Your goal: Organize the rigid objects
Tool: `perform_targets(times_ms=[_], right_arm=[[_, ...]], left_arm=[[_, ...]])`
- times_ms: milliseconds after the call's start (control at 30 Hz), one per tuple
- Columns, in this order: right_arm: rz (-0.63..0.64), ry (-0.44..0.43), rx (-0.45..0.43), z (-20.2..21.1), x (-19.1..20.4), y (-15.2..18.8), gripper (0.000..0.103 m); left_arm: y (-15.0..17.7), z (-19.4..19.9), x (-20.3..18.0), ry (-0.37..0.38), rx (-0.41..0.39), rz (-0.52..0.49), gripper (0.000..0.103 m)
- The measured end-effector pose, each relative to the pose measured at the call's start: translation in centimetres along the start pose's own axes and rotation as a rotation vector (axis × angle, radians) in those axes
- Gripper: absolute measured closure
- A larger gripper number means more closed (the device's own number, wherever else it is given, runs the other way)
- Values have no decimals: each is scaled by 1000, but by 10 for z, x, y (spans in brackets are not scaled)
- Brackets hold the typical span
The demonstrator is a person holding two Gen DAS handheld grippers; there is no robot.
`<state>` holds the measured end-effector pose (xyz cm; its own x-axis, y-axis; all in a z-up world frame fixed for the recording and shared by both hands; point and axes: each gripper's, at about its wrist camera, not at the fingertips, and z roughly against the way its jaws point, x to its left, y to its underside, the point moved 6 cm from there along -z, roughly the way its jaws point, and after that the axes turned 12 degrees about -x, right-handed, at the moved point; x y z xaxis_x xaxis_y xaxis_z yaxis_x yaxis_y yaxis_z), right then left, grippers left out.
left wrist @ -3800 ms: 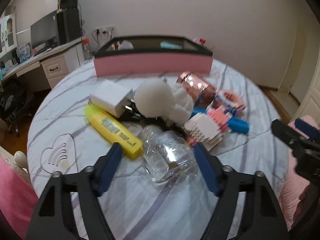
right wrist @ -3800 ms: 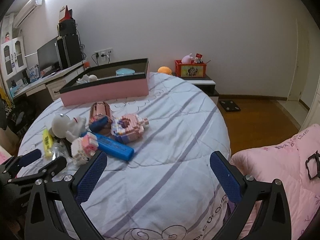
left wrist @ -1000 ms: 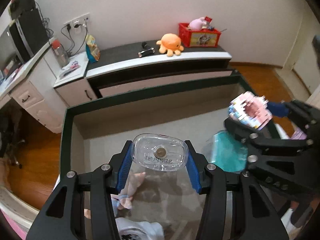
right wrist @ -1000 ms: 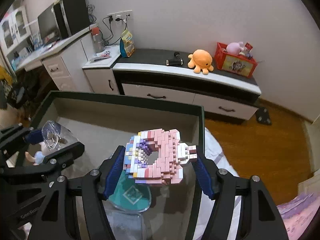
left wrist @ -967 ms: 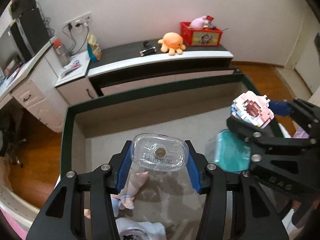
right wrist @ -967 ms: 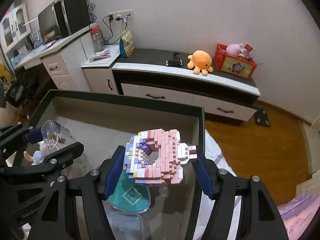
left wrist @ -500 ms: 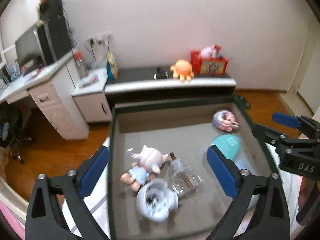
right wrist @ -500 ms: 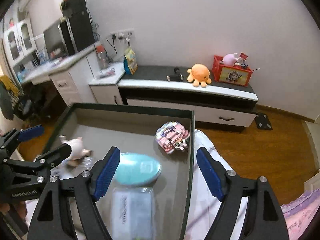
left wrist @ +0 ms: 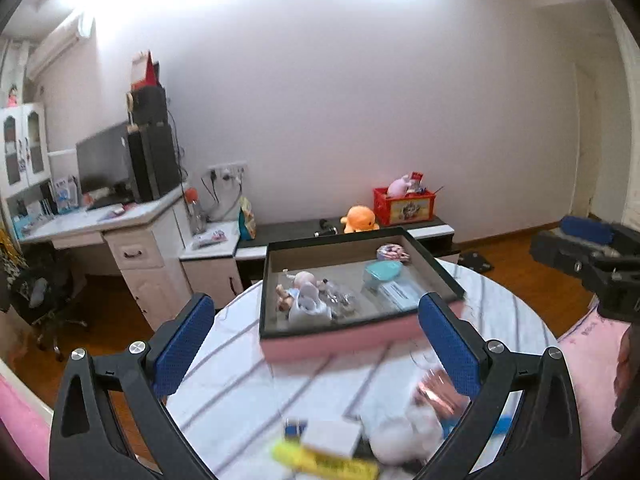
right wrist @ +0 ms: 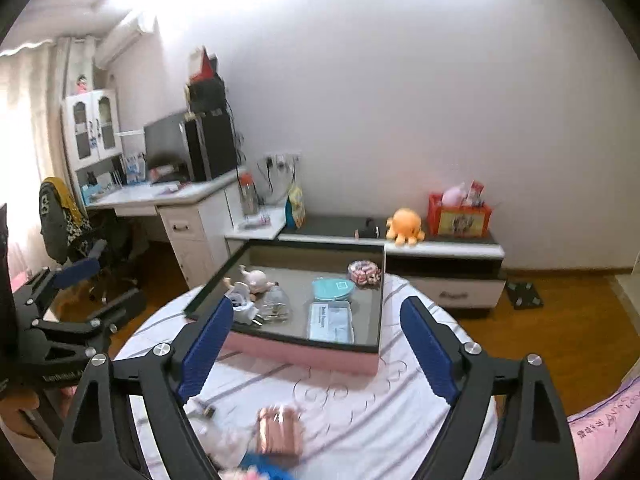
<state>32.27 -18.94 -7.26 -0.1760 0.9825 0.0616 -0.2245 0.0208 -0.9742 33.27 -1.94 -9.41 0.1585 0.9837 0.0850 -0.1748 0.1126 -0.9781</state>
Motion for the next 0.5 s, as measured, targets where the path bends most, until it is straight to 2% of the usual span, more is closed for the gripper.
perform_targets(times_ms=[133,200,300,500], right_arm=[[39,48,-92,51,13,4,14],[50,77,-134,67,19,5,2],[72,107,-190,91,31,11,0],[41,138,-199,112,39,34,0]], left_arm=[[6,57,-6,-5,-68,35,0],[9,78,-9,22,-89,83,0],[15,106,-12,-4,-125,106,0],[25,136,-12,-71,-142,85,0]])
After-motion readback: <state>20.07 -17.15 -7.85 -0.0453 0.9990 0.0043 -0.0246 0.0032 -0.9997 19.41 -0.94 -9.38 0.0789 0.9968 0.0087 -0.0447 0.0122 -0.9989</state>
